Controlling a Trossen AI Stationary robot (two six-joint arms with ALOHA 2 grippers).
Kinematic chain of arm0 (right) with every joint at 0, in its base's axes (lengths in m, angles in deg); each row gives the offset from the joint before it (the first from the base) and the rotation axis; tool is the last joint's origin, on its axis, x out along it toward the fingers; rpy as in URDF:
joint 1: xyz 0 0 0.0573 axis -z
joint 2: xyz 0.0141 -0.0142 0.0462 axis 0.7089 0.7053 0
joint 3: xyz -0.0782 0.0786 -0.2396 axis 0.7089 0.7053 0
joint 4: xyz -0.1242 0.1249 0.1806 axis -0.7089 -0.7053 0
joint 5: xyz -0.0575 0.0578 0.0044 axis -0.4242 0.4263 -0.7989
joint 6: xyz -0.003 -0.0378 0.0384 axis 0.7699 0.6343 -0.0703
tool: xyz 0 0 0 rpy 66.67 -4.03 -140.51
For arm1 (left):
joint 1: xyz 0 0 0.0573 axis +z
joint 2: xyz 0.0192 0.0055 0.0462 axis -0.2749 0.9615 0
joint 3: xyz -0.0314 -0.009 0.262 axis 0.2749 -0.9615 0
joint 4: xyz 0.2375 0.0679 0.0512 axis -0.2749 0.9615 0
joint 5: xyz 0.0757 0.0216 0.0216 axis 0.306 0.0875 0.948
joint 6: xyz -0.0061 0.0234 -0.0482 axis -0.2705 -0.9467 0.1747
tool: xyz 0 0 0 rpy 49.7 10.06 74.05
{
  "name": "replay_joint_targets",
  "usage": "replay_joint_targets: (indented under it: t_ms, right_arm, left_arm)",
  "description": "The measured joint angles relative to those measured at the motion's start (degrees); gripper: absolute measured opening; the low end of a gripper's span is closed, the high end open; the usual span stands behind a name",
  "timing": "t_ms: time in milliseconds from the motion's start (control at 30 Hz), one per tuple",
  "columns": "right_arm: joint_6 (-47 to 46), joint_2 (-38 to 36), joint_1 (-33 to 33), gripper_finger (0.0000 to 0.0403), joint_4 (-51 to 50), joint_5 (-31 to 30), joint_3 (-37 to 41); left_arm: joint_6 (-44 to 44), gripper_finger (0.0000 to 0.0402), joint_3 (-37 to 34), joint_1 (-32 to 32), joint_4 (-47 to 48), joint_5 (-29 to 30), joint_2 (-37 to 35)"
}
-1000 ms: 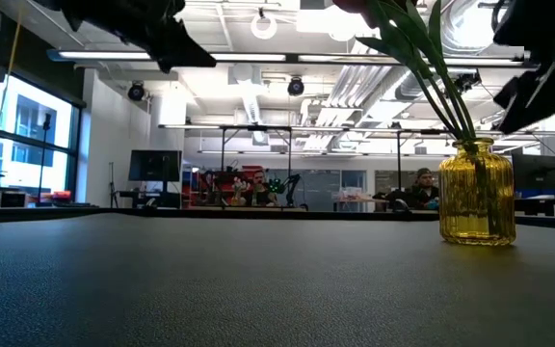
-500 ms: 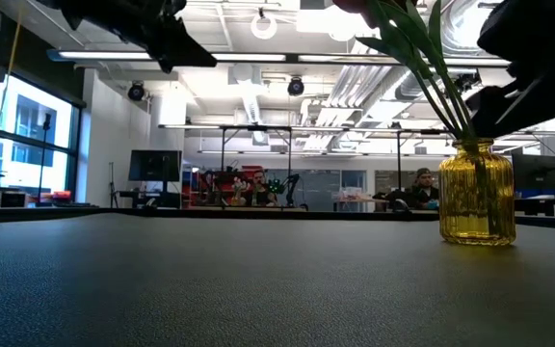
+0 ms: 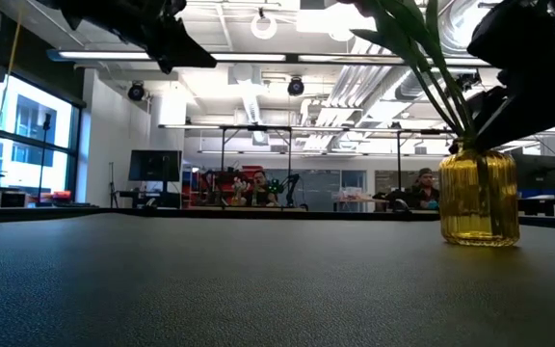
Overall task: Sort flowers into vase by color
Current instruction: Move the yellow flower vase to the bottom right of the table
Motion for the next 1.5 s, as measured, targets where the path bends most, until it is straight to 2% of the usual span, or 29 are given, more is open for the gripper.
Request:
replay_joint_targets:
  t_ms: [67, 200, 367, 600, 767, 900, 1133, 1500]
  right_arm:
    - [-0.8, -0.4, 0.0, 0.0105, -1.4, 0.1, -0.5]
    - [-6.4, -1.4, -2.1, 0.0102, -8.3, 0.5, -3.0]
    - [-15.4, -2.2, -11.5, 0.0102, -10.0, -0.9, -5.3]
    - [-34.3, -2.2, -29.1, 0.0101, -14.1, -12.4, -6.2]
    - [-40.2, 0.0, -36.7, 0.0101, -14.2, -19.6, -6.3]
    - [-40.9, 4.2, -39.3, 0.0101, -12.0, -22.8, -6.3]
    - [-41.8, 11.4, -39.6, 0.0105, -8.2, -23.2, -6.6]
    - [-45.7, 12.8, -39.6, 0.0194, -2.9, -20.2, -6.4]
  left_arm:
    - [0.0, 0.0, 0.0, 0.0, 0.0, 0.0, 0.0]
    - [0.2, 0.0, 0.0, 0.0, 1.5, 0.0, 0.0]
    - [0.7, 0.0, 0.0, -0.1, 4.2, 0.1, 0.0]
    - [1.5, 0.0, 0.0, -1.9, 4.4, 1.2, 0.0]
    - [1.5, 0.0, 0.0, -2.8, 4.2, 1.4, 0.0]
    - [1.6, 0.0, 0.0, -3.5, 4.2, 2.1, 0.0]
    - [1.6, 0.0, 0.0, -3.8, 4.2, 4.1, 0.0]
    - [1.6, 0.0, 0.0, -3.8, 4.7, 4.2, 0.0]
